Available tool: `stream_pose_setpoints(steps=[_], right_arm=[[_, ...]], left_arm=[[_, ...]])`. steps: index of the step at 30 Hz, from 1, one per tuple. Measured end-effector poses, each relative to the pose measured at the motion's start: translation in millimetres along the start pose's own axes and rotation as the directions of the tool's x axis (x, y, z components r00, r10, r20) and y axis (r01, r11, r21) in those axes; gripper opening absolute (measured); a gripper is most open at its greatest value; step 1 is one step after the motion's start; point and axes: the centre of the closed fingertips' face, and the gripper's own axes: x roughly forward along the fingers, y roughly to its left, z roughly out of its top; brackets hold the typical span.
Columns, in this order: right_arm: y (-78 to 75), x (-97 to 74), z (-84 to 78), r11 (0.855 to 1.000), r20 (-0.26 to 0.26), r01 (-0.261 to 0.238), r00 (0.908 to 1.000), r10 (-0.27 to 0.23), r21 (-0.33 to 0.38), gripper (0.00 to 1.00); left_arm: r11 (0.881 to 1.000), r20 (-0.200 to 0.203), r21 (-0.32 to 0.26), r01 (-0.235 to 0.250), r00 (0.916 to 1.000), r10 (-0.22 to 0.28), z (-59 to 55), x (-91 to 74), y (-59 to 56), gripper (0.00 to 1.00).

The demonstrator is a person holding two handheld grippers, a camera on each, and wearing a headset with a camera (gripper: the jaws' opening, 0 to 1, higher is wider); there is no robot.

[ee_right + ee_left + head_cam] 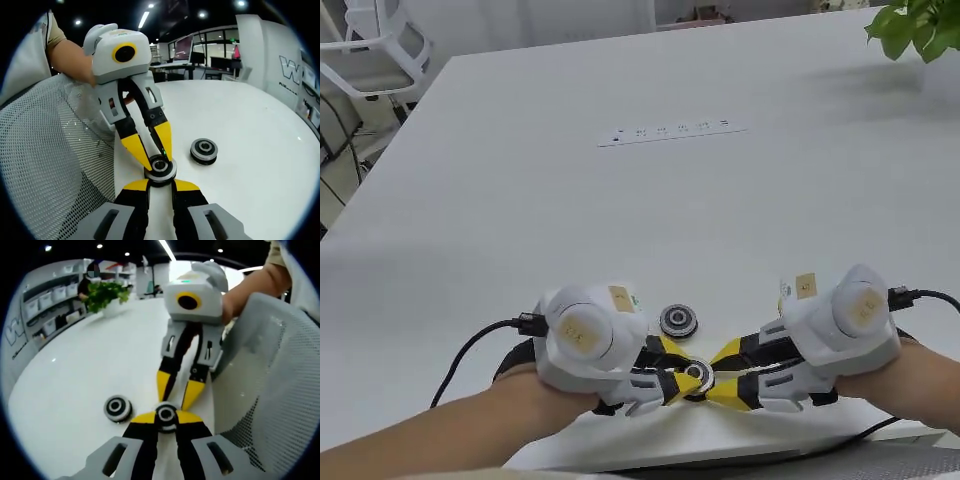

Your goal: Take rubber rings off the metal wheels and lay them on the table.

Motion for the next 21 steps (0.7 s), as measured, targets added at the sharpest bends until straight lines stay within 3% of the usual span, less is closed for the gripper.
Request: stream_pose_setpoints(steps=[9, 14, 17, 18, 21], right_arm=[[-1.0, -1.7, -2.6, 1.000, -0.017, 0.009, 0.9998, -0.009, 0.008, 0.05], [-2.6, -2.9, -3.8, 0.999, -0.019, 0.018, 0.9997, -0.017, 0.047, 0.00], [-3.6, -3.1, -3.7, 0.995, -0.015, 0.025, 0.9996, -0.023, 0.095, 0.00], [-3.6, -3.9, -3.8, 0.989, -0.004, 0.024, 0.9997, -0.024, 0.148, 0.00], [-4.6, -4.7, -3.9, 0.978, 0.014, 0.020, 0.9996, -0.024, 0.209, 0.00]], left_arm=[[1.000, -0.001, 0.000, -0.003, 1.0000, 0.003, -0.3, -0.2, 0.1, 0.13], [1.000, -0.001, 0.000, -0.005, 1.0000, 0.005, -0.3, -0.2, 0.2, 0.13], [1.000, -0.001, 0.002, -0.005, 1.0000, 0.005, -0.5, -0.2, 0.3, 0.13], [1.000, -0.001, 0.001, -0.005, 1.0000, 0.005, -0.6, -0.3, 0.3, 0.13], [1.000, -0.003, 0.003, -0.006, 1.0000, 0.006, -0.5, -0.1, 0.2, 0.13]])
